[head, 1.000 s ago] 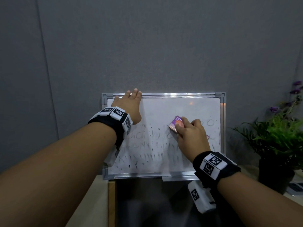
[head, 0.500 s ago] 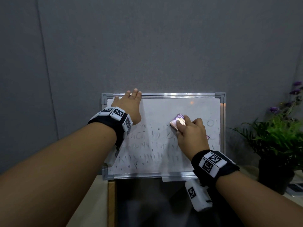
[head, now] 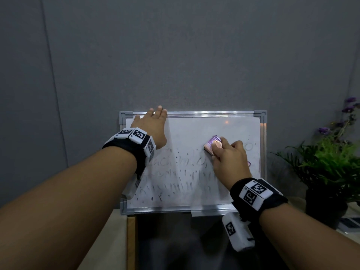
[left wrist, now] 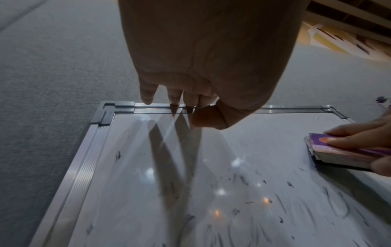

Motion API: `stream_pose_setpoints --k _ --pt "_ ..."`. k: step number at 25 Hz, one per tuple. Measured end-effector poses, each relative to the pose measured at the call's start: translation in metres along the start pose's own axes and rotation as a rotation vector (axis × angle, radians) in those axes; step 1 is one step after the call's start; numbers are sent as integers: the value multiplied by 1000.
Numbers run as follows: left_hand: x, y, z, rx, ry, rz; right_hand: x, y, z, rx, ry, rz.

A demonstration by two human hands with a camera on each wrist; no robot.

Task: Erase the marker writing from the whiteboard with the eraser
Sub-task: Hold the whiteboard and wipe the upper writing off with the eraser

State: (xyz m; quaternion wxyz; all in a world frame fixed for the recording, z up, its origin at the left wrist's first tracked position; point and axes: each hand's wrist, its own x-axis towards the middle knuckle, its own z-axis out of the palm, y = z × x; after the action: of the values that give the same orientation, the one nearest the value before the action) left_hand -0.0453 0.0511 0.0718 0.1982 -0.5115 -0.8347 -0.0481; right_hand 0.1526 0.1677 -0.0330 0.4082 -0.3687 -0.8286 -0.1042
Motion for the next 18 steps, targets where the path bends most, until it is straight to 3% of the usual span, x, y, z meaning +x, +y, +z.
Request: stream_pose_setpoints --k 4,9,15,18 --pt "1 0 1 -1 -2 -1 -15 0 3 -41 -43 -50" --pt "2 -1 2 5 8 4 -5 7 -1 -24 -16 50" --pt "2 -1 4 16 24 3 -10 4 -3 -27 -84 -38" --pt "3 -3 4 19 24 7 -17 15 -4 -61 -87 -3"
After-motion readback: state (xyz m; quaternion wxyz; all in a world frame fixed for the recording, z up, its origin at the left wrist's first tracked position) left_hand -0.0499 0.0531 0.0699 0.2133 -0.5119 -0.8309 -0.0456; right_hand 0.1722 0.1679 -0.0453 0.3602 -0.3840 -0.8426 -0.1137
